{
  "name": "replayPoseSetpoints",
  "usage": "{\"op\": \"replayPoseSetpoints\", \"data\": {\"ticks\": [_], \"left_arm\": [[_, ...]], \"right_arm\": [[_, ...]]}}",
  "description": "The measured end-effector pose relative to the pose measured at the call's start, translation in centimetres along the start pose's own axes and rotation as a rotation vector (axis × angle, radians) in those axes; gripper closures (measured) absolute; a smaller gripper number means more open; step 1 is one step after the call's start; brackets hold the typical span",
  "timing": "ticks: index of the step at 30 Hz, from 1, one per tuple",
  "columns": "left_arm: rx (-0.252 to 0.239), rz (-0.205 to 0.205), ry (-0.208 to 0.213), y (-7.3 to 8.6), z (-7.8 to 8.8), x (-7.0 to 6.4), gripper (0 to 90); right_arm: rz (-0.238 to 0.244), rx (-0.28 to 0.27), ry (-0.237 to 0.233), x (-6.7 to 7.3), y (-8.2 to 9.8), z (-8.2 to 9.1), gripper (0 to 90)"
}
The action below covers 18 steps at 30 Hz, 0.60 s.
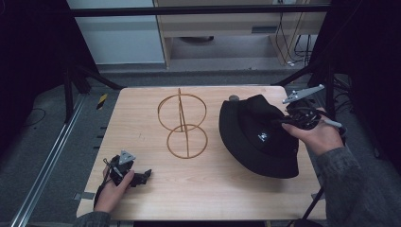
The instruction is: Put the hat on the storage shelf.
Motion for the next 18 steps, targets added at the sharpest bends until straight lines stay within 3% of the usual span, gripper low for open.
{"op": "replayPoseSetpoints", "data": {"ticks": [6, 11, 18], "left_arm": [[0.000, 0.001, 0.000, 0.0, 0.0, 0.0, 0.0], [0.000, 0.000, 0.000, 0.0, 0.0, 0.0, 0.0], [0.000, -0.001, 0.000, 0.0, 0.0, 0.0, 0.0]], "right_arm": [[0.000, -0.022, 0.005, -0.2, 0.4, 1.2, 87.5], [-0.029, -0.045, 0.012, -1.0, 0.8, 1.9, 87.6], [-0.043, -0.089, 0.011, -1.0, 0.3, 2.9, 87.7]]}}
Point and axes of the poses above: each handheld gripper's, and its own axes: z roughly backward along the jaws, y roughly out of its underside, x roughly to its left, the point moved 4 cm from there along -z, roughly forward along the jaws, and after that the axes turned 9 degrees about y, right-handed, at the moved point
